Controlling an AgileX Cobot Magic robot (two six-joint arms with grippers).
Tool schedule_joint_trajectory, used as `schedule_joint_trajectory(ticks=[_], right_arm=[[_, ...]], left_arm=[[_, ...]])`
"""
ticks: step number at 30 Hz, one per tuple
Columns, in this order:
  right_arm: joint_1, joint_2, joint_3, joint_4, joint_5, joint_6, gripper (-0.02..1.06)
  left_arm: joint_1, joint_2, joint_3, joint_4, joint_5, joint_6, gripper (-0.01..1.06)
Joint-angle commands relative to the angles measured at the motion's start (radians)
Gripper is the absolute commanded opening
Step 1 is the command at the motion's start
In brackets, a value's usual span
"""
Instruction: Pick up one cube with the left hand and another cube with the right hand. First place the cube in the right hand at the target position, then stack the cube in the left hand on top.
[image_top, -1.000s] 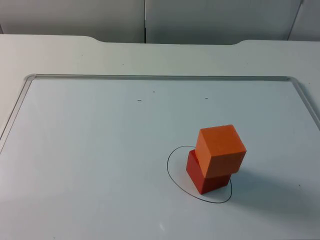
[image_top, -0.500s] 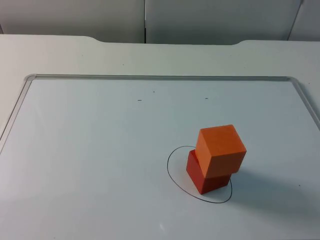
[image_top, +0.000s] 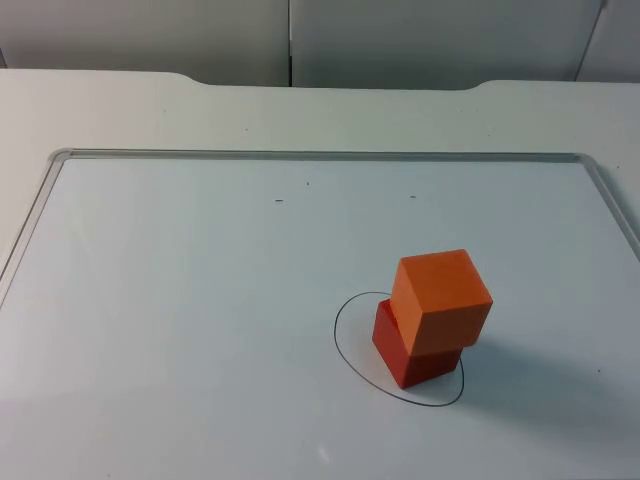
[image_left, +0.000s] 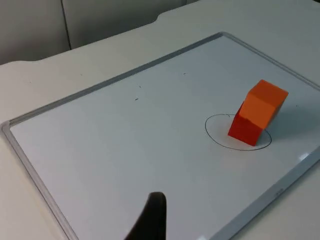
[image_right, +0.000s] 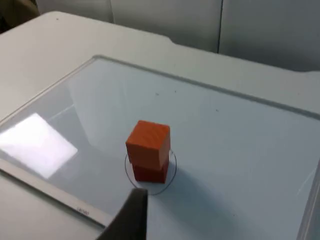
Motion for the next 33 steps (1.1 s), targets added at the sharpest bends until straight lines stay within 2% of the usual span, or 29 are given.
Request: schedule_joint_trajectory(ticks=[1,3,6,10,16,20,22,27,29,33], right_arm=[[0.002,-0.007,0.021,0.003,0.043,0.007,1.04],[0.0,-0.007,0.041,0.005,0.044,0.007,1.04],[0.0,-0.007,0.045,0.008,0.034,0.002,1.04],[0.0,-0.007,0.045,0.007,0.034,0.0,1.04],[0.0,-0.007,0.045,0.007,0.034,0.0,1.04],[0.0,-0.007,0.045,0.025,0.034,-0.026,1.04],[0.0,-0.007,0.045,0.032,0.034,-0.035,1.04],[0.0,-0.007,0.045,0.038,0.034,-0.042,1.04],[0.0,-0.007,0.045,0.073,0.032,-0.087,1.04],[0.0,-0.007,0.045,0.08,0.032,-0.098,1.04]], left_arm=[[-0.006,-0.068,0.033,0.01,0.004,-0.024,0.85],[-0.006,-0.09,0.037,0.016,0.017,-0.024,0.85],[-0.006,-0.112,0.039,0.029,0.087,-0.024,0.85],[-0.006,-0.112,0.05,0.033,0.139,-0.024,0.85],[-0.006,-0.112,0.061,0.019,0.107,-0.013,0.85],[-0.006,-0.112,0.08,-0.13,0.055,0.157,0.85],[-0.006,-0.112,0.08,-0.141,0.054,0.176,0.85],[-0.006,-0.112,0.08,-0.138,0.054,0.17,0.85],[-0.006,-0.112,0.08,-0.14,0.054,0.172,0.85],[-0.006,-0.112,0.08,-0.147,0.054,0.183,0.85]])
